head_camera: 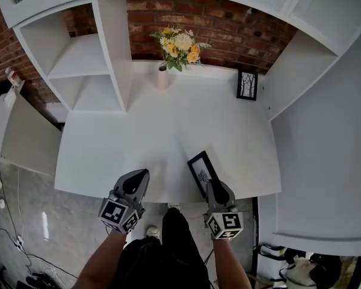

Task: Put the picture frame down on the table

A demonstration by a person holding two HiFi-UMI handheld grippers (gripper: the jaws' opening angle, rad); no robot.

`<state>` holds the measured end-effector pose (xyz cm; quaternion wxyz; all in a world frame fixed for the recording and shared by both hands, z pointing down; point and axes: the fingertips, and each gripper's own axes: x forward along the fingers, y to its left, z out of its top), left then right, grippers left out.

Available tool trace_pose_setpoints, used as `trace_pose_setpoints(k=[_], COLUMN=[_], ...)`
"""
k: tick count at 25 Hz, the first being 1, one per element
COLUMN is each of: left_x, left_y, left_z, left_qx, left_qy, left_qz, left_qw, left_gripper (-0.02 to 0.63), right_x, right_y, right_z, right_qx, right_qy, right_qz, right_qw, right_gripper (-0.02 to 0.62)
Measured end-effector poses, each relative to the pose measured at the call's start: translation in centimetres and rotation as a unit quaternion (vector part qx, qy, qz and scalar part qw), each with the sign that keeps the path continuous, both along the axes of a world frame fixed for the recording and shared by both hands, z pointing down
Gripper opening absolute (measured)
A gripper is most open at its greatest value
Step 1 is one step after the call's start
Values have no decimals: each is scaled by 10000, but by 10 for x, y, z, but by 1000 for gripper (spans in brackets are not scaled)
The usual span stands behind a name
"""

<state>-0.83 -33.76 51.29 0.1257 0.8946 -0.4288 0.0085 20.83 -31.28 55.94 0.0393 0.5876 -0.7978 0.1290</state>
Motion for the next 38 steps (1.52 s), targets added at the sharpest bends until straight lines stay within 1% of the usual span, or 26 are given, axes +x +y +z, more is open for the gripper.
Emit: trace_pose_setpoints(k=[2,5,9,14,16,17,19,21,24,28,32,35,38], left_x=[1,1,0,-3,-5,-7,-10,-13,-18,-20,-22,-25,-29], left_y=[-3,-8,-16,-27,-32,-34,-38,-41,-46,-55,-62,-67,-70], left_z=[-3,-4,-6,-10,-9,-9,-8,-7,-6,-4,-7,-8,-6], left_qx=[-31,-47,-17,-16,-12,-2,16,-7,-69,-11,-28,-14,-55], left_qy=[-9,-18,-1,13,34,34,14,-5,-4,70,70,56,22], left_qz=[-6,-42,-95,-179,-221,-238,-273,-303,-358,-440,-510,-577,-632], left_qw=[10000,10000,10000,9998,9997,9997,9996,9995,9993,9990,9987,9983,9980], left_gripper=[5,5,6,6,5,5,6,6,5,5,6,6,5], right_x=[7,10,9,5,4,5,6,5,1,-5,-14,-21,-28], right_y=[-5,-12,-26,-45,-52,-55,-60,-64,-70,-79,-89,-95,-101], right_z=[2,8,16,25,28,30,37,40,43,52,50,58,66], right_qx=[-63,-217,-487,-870,-996,-1092,-1282,-1361,-1464,-1749,-1872,-2132,-2312], right_qy=[-116,-117,-75,-211,-259,-277,-305,-328,-262,-162,-142,-135,26], right_qz=[101,139,129,142,170,208,283,300,277,245,194,118,-17], right_qw=[9999,9996,9987,9959,9945,9934,9909,9897,9885,9842,9820,9768,9729], right_gripper=[59,72,93,128,133,142,178,183,192,213,216,221,227])
